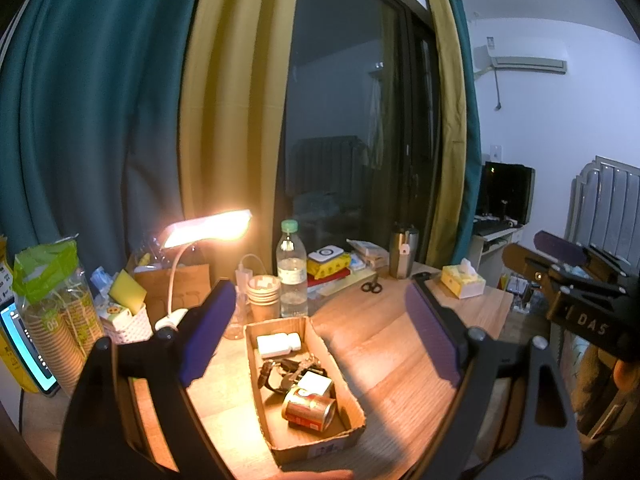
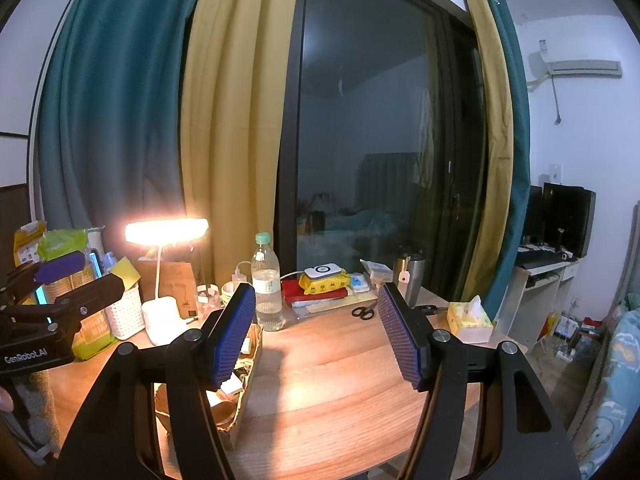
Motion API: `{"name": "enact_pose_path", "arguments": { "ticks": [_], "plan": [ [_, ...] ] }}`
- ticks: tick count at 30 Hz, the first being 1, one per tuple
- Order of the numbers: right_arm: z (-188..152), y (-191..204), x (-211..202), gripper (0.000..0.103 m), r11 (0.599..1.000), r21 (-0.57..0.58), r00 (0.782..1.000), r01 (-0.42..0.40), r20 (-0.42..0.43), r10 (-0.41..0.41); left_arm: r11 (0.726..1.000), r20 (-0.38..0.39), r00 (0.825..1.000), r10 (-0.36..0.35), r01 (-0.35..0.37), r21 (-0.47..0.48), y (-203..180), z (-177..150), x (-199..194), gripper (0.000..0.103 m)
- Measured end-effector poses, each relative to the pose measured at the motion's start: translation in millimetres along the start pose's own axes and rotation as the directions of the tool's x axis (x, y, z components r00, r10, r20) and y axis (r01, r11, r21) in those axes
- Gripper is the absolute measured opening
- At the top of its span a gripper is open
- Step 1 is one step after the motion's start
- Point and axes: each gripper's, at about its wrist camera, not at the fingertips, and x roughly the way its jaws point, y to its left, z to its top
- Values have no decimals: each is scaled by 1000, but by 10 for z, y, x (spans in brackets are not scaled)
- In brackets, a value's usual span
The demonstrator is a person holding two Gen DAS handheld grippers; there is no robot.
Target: Organize rigid objects
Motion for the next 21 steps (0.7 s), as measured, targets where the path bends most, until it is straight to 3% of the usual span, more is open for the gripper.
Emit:
{"name": "enact_pose_path", "arguments": {
  "ticks": [21],
  "plan": [
    [-17, 13, -3, 67, 1000, -1, 1000, -3, -3, 3, 1000, -2, 1000, -3, 3, 3, -9, -28, 14, 88]
  ]
}}
